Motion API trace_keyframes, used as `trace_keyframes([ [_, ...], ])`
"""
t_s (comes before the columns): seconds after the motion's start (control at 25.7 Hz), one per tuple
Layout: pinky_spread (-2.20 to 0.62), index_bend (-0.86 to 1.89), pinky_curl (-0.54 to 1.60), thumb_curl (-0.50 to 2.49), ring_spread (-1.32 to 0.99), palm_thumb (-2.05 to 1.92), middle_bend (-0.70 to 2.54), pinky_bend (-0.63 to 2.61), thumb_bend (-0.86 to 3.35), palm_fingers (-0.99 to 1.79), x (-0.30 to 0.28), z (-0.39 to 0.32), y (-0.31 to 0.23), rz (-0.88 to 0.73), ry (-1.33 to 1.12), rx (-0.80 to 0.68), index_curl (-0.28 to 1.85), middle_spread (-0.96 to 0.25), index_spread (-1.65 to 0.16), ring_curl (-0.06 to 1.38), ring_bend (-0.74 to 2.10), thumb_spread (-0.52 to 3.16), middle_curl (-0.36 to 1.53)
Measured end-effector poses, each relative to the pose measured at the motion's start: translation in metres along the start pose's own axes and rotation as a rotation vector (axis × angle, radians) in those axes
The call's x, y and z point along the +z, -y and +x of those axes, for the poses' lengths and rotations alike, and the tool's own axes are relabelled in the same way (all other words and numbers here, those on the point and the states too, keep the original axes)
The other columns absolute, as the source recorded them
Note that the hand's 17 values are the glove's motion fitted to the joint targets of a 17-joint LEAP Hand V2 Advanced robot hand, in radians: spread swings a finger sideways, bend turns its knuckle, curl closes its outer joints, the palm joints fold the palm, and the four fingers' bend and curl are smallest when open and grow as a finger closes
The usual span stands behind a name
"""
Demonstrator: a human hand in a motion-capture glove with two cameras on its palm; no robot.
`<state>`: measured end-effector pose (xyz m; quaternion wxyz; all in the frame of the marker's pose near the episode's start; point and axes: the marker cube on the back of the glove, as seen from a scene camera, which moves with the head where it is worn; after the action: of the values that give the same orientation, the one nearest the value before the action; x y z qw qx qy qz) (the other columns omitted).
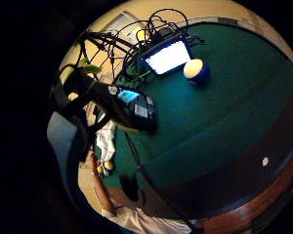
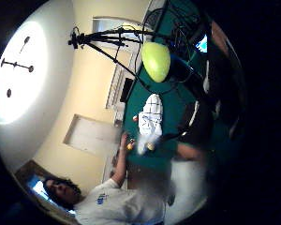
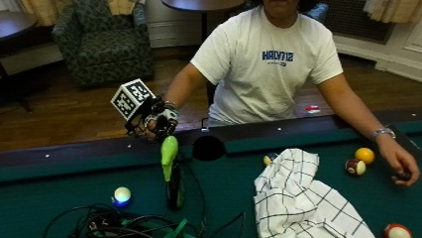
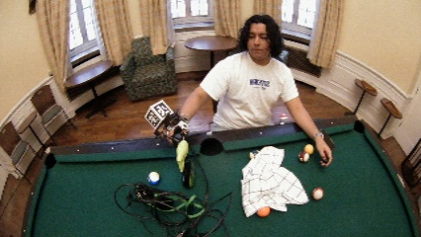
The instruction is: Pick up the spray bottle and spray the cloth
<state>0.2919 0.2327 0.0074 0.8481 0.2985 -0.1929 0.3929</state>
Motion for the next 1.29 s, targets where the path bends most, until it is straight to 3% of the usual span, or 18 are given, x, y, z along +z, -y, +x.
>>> trace_keyframes([
  [0.35,-0.17,0.41,0.53,0.58,-0.21,1.03,0.55,0.82,0.01,1.37,0.004,0.001,-0.001,0.031,0.151,-0.013,0.33,-0.22,-0.31,0.5,0.78,0.73,0.55],
  [0.86,-0.14,0.76,0.7,0.68,-0.23,0.99,0.89,0.96,-0.01,1.25,0.006,0.0,0.0,0.082,0.235,-0.023,0.53,-0.25,-0.27,0.66,1.06,0.53,0.75],
  [1.05,-0.14,0.73,0.73,0.71,-0.22,0.96,0.94,0.99,-0.01,1.09,0.009,-0.003,-0.006,0.043,0.233,0.001,0.56,-0.25,-0.27,0.68,1.05,0.56,0.8],
  [1.29,-0.19,0.59,0.68,0.74,-0.21,0.93,0.77,0.88,-0.03,0.86,0.012,-0.002,-0.011,0.036,0.167,-0.004,0.57,-0.24,-0.27,0.67,1.0,0.6,0.79],
])
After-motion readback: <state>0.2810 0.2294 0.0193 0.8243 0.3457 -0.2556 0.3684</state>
